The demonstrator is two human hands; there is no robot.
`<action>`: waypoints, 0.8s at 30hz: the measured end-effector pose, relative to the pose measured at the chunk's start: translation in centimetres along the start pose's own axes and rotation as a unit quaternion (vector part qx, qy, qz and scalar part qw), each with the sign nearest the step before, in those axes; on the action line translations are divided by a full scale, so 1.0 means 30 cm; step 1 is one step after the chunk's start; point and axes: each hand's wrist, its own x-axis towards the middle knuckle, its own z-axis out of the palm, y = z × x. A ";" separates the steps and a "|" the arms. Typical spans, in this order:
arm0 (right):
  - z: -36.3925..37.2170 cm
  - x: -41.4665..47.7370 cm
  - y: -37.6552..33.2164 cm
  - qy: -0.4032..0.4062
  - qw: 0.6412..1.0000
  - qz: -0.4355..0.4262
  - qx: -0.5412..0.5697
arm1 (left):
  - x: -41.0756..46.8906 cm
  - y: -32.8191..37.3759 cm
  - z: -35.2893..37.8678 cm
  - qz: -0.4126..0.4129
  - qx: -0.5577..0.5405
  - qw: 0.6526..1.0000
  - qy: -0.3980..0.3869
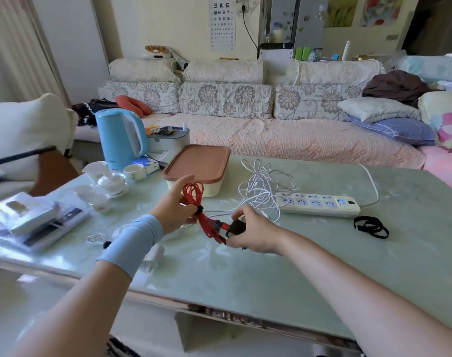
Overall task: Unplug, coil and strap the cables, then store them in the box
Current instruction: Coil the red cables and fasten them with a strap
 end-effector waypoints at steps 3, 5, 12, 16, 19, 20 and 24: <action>0.089 0.038 -0.040 0.022 0.999 -0.020 -0.023 | -0.042 -0.060 -0.110 -0.029 0.062 0.997 0.023; 0.149 0.061 -0.071 0.040 0.998 -0.042 -0.037 | -0.057 -0.108 -0.183 -0.036 0.121 0.990 0.069; 0.345 0.191 -0.168 0.081 0.994 -0.052 -0.055 | -0.056 -0.254 -0.350 -0.098 0.236 0.949 0.186; 0.405 0.240 -0.200 0.040 0.998 -0.022 -0.033 | -0.049 -0.313 -0.393 -0.156 0.348 0.907 0.178; 0.424 0.260 -0.196 0.044 0.999 -0.014 0.005 | -0.042 -0.324 -0.394 -0.133 0.448 0.871 0.151; 0.424 0.264 -0.193 0.050 0.999 -0.018 0.002 | -0.038 -0.318 -0.393 -0.109 0.478 0.860 0.142; 0.434 0.286 -0.172 0.068 0.991 -0.068 -0.092 | -0.043 -0.269 -0.374 -0.076 0.459 0.884 0.035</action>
